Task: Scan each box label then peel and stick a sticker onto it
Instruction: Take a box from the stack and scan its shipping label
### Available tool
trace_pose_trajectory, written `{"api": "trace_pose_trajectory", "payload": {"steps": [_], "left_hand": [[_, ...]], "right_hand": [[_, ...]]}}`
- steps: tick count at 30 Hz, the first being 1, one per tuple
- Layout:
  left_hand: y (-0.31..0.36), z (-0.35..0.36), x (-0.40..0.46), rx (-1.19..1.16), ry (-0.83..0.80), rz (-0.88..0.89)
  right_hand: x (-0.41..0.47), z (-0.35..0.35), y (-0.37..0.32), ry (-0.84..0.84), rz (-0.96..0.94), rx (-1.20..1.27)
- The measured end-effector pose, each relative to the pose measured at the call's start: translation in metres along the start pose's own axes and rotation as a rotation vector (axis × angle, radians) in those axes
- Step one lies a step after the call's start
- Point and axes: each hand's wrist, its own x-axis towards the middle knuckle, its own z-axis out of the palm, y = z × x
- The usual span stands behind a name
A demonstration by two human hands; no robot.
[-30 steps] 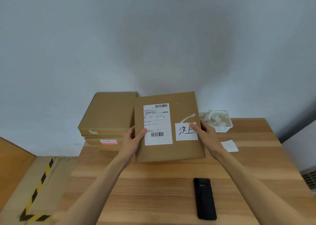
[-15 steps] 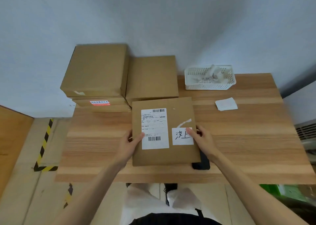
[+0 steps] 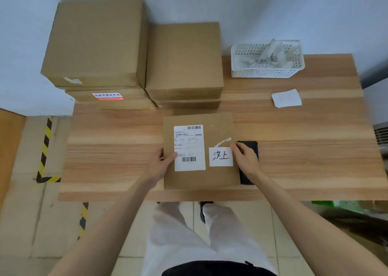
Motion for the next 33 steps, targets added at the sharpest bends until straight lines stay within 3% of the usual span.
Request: {"api": "trace_pose_trajectory", "payload": {"steps": [4, 9, 13, 17, 25, 33], "left_hand": [[-0.005, -0.002, 0.004, 0.015, 0.015, 0.009], [-0.005, -0.001, 0.006, 0.025, 0.019, 0.008], [-0.007, -0.001, 0.005, 0.003, 0.030, 0.006], [-0.010, -0.001, 0.005, -0.020, 0.037, 0.008], [-0.013, -0.001, 0.007, -0.057, 0.044, 0.013], [-0.015, -0.003, 0.010, -0.060, 0.041, 0.011]], "right_hand": [[0.006, -0.015, 0.020, 0.220, 0.038, -0.285], [0.005, -0.019, 0.040, 0.225, 0.193, -0.875], [0.003, -0.003, 0.049, 0.253, 0.146, -0.982], [0.004, 0.006, 0.048, 0.168, 0.188, -1.106], [0.009, 0.009, 0.054, 0.165, 0.190, -1.140], [0.010, -0.014, 0.025, 0.253, 0.207, -0.645]]}}
